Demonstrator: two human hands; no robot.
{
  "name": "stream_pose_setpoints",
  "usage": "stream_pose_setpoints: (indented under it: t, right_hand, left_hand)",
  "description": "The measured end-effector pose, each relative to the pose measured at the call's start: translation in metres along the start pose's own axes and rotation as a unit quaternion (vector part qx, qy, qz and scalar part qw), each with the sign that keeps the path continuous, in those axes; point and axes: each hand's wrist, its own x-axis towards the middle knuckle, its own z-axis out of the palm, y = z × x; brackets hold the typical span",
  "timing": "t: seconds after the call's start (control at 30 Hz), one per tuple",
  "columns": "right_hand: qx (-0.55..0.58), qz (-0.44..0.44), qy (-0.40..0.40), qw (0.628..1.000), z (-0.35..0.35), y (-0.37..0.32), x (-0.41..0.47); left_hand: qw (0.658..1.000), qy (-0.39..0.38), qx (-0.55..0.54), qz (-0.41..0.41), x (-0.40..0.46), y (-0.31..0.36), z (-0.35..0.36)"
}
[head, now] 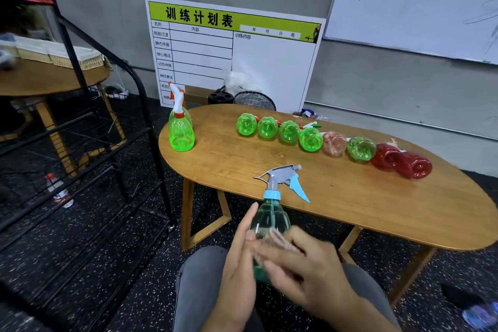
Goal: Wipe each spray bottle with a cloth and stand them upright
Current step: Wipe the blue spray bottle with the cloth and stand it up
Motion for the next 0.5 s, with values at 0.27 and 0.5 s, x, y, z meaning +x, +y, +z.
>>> stream_pose_setpoints:
  t: [0.27,0.5]
  right_hand:
    - [0.023,0.072,0.050,0.996,-0.009,0.014,0.018]
    - [0.057,0.126,0.077,0.987,-0.002,0.009,0.018]
  left_hand:
    - [0.999,-0.016,0.029,0.020,0.000,-0.005,0.002]
    - [0.999,-0.010,0.015,0.029,0.001,-0.004,0.000]
